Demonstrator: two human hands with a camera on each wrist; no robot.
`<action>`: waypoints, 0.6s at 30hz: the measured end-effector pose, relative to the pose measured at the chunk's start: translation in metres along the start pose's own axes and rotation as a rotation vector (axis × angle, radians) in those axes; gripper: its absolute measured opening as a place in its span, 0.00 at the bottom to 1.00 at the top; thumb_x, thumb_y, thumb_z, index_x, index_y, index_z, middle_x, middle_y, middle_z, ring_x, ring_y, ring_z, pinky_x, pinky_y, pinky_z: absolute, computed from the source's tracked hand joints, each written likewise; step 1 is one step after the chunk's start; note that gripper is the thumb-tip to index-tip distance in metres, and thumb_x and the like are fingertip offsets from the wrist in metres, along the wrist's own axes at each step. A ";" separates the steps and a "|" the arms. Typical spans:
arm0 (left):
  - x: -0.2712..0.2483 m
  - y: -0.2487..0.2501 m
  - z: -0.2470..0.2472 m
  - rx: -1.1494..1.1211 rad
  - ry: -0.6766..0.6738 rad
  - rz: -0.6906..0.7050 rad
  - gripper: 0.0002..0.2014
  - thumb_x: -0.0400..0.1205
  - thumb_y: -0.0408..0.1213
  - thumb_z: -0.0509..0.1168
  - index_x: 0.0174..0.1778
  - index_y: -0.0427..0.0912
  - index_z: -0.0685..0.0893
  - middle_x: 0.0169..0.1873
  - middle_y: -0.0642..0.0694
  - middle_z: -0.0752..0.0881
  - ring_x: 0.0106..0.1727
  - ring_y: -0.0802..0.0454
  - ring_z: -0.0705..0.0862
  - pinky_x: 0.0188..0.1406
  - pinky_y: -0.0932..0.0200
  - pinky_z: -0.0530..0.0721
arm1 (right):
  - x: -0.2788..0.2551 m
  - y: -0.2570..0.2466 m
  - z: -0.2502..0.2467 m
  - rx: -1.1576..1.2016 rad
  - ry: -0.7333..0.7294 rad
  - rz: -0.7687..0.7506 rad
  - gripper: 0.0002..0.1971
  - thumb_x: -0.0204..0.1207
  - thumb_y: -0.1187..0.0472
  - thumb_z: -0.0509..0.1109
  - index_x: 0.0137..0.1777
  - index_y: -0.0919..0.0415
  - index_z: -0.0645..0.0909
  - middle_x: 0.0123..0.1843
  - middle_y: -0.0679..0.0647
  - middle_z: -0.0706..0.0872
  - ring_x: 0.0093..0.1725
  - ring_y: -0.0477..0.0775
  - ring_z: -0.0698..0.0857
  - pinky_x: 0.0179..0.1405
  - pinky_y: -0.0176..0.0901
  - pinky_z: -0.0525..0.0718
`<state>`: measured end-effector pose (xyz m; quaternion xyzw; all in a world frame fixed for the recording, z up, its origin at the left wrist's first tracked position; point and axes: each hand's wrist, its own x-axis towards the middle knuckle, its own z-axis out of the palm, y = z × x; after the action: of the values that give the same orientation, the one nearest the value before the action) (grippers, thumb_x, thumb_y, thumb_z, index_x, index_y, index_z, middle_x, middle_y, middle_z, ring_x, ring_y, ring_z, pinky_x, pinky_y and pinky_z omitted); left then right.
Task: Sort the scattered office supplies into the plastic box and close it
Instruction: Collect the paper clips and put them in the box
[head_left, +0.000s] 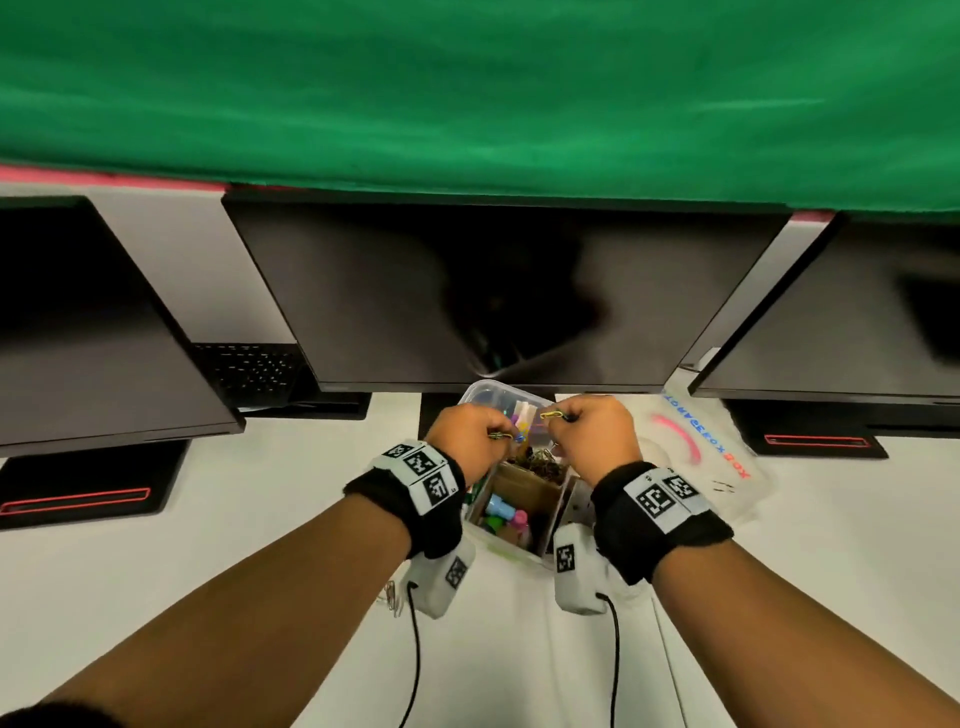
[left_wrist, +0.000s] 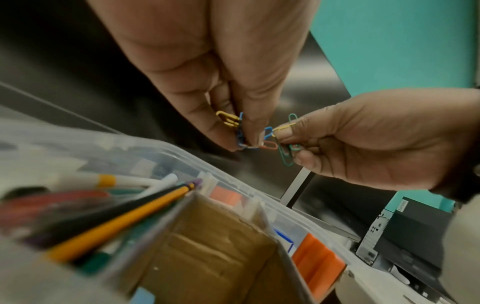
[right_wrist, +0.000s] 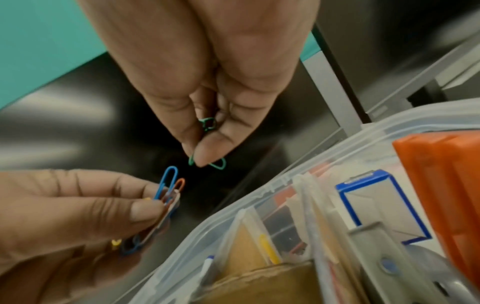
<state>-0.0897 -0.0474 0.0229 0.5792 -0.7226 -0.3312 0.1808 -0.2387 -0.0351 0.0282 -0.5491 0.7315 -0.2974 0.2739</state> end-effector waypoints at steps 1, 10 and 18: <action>0.005 0.004 0.007 -0.009 -0.010 -0.014 0.10 0.77 0.37 0.70 0.53 0.45 0.90 0.52 0.47 0.90 0.53 0.51 0.86 0.47 0.69 0.76 | 0.005 0.005 -0.001 0.017 0.002 0.031 0.09 0.71 0.67 0.70 0.32 0.58 0.87 0.40 0.63 0.90 0.42 0.64 0.88 0.50 0.57 0.87; 0.043 0.021 0.028 0.194 -0.212 -0.075 0.13 0.82 0.42 0.65 0.60 0.44 0.85 0.56 0.44 0.87 0.56 0.46 0.85 0.55 0.57 0.81 | 0.038 0.027 0.008 -0.014 -0.089 0.147 0.11 0.75 0.65 0.65 0.38 0.68 0.87 0.42 0.67 0.90 0.44 0.65 0.89 0.50 0.56 0.89; 0.035 0.007 0.018 0.066 -0.172 -0.053 0.18 0.81 0.33 0.62 0.67 0.50 0.81 0.59 0.47 0.86 0.54 0.50 0.85 0.55 0.60 0.82 | 0.032 0.020 0.006 -0.055 -0.167 0.127 0.11 0.75 0.71 0.63 0.50 0.62 0.86 0.51 0.62 0.87 0.51 0.64 0.87 0.54 0.59 0.88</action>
<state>-0.1158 -0.0751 0.0104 0.5732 -0.7304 -0.3604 0.0903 -0.2553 -0.0628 0.0074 -0.5318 0.7474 -0.2122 0.3370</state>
